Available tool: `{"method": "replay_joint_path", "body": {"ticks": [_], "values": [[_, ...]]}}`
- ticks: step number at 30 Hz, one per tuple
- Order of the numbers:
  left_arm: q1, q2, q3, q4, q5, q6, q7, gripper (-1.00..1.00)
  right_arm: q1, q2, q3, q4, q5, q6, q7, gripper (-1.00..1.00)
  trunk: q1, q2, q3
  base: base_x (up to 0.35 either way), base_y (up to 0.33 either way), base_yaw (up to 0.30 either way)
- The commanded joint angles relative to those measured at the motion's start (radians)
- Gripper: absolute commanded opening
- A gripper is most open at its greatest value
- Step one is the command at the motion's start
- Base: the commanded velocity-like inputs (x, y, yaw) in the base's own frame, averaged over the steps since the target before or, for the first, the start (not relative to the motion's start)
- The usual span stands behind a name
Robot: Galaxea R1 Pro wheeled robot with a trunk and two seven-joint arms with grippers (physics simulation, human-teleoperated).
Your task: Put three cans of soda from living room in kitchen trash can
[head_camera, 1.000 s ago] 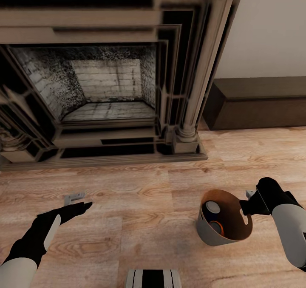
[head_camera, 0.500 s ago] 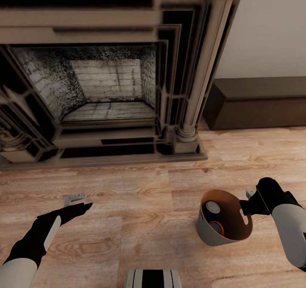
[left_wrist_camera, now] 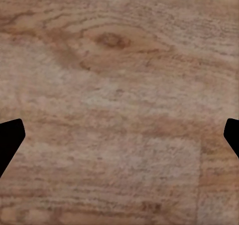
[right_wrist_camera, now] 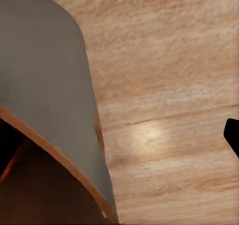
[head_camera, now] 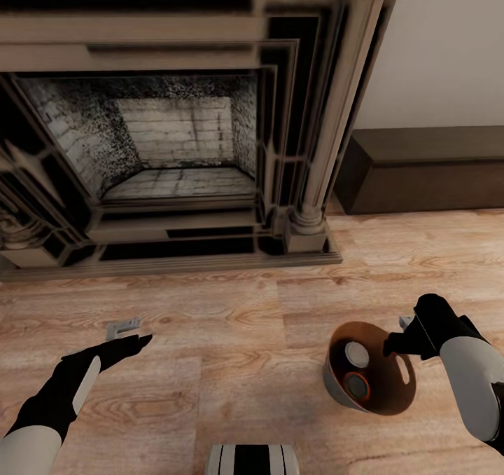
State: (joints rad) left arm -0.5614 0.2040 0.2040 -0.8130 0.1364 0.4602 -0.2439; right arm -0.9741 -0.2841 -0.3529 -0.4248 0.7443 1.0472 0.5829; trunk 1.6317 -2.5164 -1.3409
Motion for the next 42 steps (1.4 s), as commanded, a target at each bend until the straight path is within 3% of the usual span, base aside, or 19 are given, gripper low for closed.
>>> {"method": "replay_joint_path", "body": {"ticks": [1,42], "values": [[0.000,0.000,0.000,0.000,0.000,0.000,0.000,1.00,0.000,0.000,0.000,0.000,0.000,0.000,0.000,1.00,0.000,0.000,0.000,0.000,0.000,0.000],[0.000,-0.002,0.000,0.021,-0.001,-0.027,0.000,1.00,0.000,-0.003,-0.001,0.000,0.000,0.000,0.003,1.00,0.000,0.000,0.000,0.000,0.000,0.000]]}}
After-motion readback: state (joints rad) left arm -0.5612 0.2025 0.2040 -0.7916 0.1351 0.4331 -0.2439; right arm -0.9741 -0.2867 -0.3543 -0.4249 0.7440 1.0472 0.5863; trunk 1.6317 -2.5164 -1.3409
